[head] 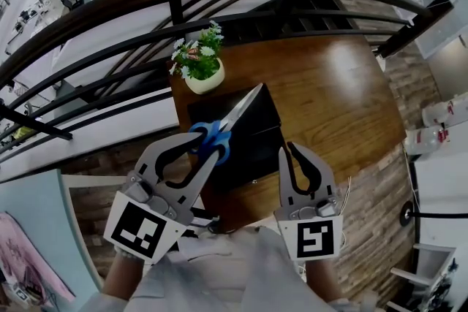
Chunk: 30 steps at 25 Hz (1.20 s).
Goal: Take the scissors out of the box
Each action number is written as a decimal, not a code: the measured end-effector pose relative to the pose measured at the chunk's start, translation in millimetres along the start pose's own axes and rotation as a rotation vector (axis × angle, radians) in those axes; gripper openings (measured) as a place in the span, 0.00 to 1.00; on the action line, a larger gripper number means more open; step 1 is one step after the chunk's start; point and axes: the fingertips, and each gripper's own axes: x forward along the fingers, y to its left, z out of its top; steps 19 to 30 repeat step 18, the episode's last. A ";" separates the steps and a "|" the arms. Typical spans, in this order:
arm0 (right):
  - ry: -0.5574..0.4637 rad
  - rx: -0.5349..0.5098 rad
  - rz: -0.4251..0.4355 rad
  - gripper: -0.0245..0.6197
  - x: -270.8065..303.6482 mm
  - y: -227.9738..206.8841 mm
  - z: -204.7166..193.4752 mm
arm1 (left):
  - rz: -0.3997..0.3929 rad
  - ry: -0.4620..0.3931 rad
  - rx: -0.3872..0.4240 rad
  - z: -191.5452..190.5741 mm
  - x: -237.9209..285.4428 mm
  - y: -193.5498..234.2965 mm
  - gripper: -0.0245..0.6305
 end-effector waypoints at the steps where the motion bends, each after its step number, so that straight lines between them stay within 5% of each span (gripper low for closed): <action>1: 0.001 0.009 0.001 0.12 0.0 0.0 -0.2 | -0.001 0.000 0.001 -0.9 0.7 -0.3 0.19; 6: -0.002 0.062 -0.002 0.12 -2.1 -2.5 0.4 | -0.011 -0.002 0.008 -3.1 1.6 -3.2 0.19; 30: 0.006 0.001 0.004 0.12 -3.1 8.2 -0.5 | -0.012 0.001 0.006 -6.3 -3.6 -1.2 0.19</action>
